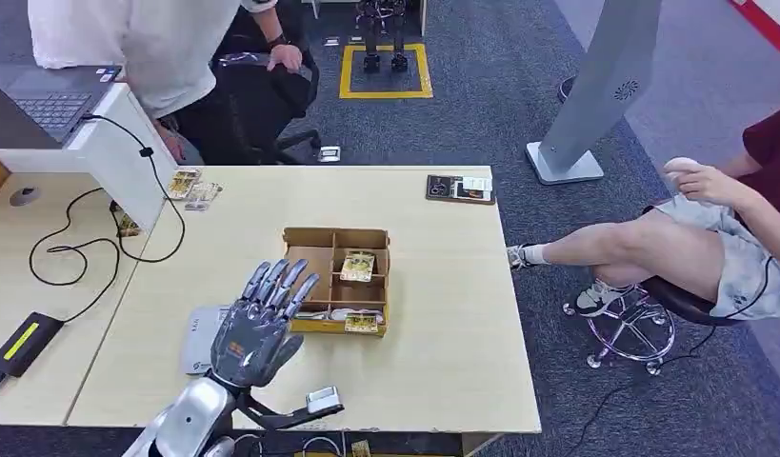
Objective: Pass the card to the sensor for recognition and then transmit it.
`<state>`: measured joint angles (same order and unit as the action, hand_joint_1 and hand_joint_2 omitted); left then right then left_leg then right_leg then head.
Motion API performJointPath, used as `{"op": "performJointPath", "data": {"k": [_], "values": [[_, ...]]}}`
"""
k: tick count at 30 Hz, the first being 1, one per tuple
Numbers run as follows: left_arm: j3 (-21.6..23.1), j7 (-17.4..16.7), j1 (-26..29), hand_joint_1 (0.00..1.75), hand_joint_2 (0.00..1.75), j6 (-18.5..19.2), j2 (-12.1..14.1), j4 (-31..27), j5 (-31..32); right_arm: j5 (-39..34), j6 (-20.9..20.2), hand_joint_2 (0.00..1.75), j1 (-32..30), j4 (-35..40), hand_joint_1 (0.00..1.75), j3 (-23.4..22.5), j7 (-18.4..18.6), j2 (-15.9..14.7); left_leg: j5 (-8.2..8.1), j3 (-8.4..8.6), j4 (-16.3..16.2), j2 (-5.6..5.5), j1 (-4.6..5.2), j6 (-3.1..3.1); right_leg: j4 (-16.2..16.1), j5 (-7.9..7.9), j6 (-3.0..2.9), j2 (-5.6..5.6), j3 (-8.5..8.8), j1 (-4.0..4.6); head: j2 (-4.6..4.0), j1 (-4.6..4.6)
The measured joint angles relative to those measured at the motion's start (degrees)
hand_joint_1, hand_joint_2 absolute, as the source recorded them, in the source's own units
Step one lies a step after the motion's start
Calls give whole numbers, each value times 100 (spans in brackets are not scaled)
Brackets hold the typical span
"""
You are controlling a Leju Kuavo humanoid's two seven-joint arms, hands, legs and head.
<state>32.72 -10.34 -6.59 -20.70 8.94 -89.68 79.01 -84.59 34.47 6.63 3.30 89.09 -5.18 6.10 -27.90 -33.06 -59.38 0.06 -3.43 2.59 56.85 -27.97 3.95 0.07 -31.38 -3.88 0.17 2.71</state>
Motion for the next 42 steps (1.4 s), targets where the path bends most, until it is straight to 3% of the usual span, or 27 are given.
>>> {"op": "performJointPath", "data": {"k": [13,31,32,34,42], "values": [[203,-288,-699,0,175,1189,-179,422,-39,247,-61,175,31,-17,0,33,206,2,2,0,0,0,0,1,1,1,0,1,1,0,0,0],[470,-389,-1161,0,175,1702,-223,1110,-177,420,-17,175,36,-9,0,33,194,2,2,-1,-1,0,0,1,1,1,0,1,0,0,0,2],[474,-389,-1161,38,175,1700,-223,1121,-199,420,-13,175,36,-9,0,33,194,2,2,-1,-1,0,0,1,1,1,0,1,0,0,0,-2],[481,-387,-1162,168,175,1702,-223,1141,-229,420,-9,175,36,-7,0,33,194,2,2,-1,-1,0,0,1,1,1,0,1,0,0,0,0],[527,-319,-1166,175,175,1823,-181,1204,-441,470,-22,175,33,-7,0,33,162,0,2,-1,0,0,0,1,1,1,0,1,-1,0,0,0]]}}
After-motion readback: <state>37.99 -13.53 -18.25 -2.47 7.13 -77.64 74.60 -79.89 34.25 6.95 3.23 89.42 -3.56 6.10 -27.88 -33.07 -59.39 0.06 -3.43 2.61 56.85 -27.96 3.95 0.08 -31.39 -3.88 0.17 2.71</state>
